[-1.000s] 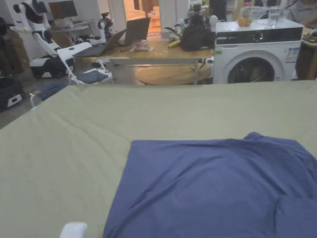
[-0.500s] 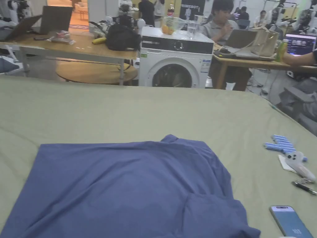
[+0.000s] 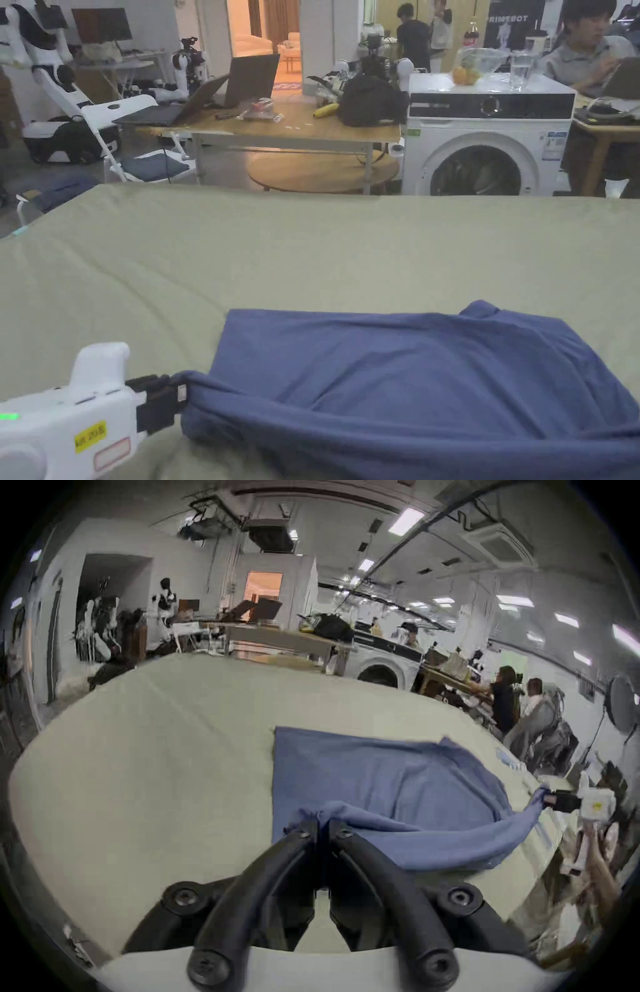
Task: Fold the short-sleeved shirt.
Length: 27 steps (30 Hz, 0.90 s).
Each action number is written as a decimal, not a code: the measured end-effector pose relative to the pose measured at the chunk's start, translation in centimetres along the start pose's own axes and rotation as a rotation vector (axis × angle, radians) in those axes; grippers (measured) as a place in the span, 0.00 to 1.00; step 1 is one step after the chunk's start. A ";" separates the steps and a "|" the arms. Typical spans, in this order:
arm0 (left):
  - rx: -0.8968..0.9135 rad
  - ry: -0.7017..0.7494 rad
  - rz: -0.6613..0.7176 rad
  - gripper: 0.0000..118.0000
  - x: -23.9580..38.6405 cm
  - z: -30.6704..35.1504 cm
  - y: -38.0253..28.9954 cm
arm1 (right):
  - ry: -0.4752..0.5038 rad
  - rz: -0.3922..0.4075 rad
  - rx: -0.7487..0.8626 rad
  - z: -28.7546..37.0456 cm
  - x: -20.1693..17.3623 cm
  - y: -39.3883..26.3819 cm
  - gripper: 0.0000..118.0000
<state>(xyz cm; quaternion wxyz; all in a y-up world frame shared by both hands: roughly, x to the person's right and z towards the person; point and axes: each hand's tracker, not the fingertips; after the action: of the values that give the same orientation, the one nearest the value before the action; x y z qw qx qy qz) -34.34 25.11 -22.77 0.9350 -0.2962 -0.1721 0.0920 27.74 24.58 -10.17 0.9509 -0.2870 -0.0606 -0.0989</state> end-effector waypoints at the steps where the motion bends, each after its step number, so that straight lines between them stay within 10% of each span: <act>1: -0.013 0.005 0.025 0.00 -0.6 -1.4 0.8 | 0.000 0.000 0.006 -1.4 0.0 1.2 0.03; 7: -0.069 0.088 0.003 0.06 -0.5 -9.0 3.4 | -0.071 0.001 -0.029 -8.8 -1.3 4.3 0.05; 9: -0.071 0.085 0.020 0.49 0.1 -10.1 3.5 | -0.094 -0.028 -0.057 -9.8 -1.5 4.0 0.36; 11: -0.070 0.120 0.005 0.55 0.7 -10.4 3.6 | -0.121 -0.038 -0.077 -9.9 -1.2 3.7 0.54; 23: 0.290 -0.116 -0.232 0.55 9.1 4.1 1.5 | 0.044 0.071 0.183 3.2 -5.7 0.5 0.51; 26: 0.277 -0.132 -0.286 0.48 10.1 7.1 -0.2 | 0.083 0.104 0.187 6.1 -6.9 -1.8 0.23; 27: 0.264 -0.149 -0.282 0.30 10.4 7.9 -1.0 | 0.086 0.112 0.189 6.8 -7.3 -2.8 0.07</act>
<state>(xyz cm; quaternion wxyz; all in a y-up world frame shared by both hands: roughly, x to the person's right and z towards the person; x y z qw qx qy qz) -27.67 31.31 -13.38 0.9539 -0.1365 -0.2672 0.0037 19.64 27.22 -4.34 0.9795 -0.1945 -0.0128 -0.0518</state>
